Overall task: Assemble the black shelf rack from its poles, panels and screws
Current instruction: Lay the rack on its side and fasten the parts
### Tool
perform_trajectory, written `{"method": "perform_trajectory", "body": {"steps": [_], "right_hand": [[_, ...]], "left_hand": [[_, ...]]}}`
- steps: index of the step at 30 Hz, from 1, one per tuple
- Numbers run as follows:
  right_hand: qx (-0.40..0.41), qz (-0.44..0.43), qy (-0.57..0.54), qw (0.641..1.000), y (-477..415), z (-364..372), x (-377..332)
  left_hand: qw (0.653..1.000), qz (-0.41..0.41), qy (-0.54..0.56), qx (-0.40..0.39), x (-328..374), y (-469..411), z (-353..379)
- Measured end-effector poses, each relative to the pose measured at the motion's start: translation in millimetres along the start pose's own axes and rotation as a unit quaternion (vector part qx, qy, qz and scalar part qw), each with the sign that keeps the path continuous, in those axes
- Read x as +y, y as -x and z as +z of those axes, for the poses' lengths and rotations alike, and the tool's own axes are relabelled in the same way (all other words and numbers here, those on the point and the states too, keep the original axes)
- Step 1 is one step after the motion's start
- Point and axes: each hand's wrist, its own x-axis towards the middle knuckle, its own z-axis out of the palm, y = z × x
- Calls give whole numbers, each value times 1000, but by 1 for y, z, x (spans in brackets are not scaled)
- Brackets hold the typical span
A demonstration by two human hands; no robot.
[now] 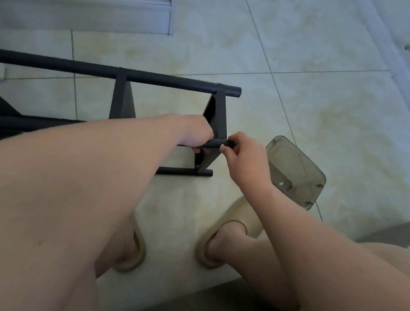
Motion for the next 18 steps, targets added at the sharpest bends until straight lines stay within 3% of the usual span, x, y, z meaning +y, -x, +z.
{"method": "perform_trajectory", "body": {"steps": [4,9,11,15,18], "right_hand": [[-37,-28,45,998,-36,-5,-11],[-87,-32,104,990,-64,-18,-20],[-126,-38,102,986,-68,-26,-22],[-209,-87,106,968,-63,-49,-17],[-194,-123,139,963,-56,-80,-1]], "left_hand": [[1000,1,10,24,-1,-3,-20],[987,-18,-160,-3,-9,8,-53],[967,-41,-251,21,-7,14,-60],[960,-30,-268,77,5,18,-65],[928,9,-348,135,18,25,-60]]}}
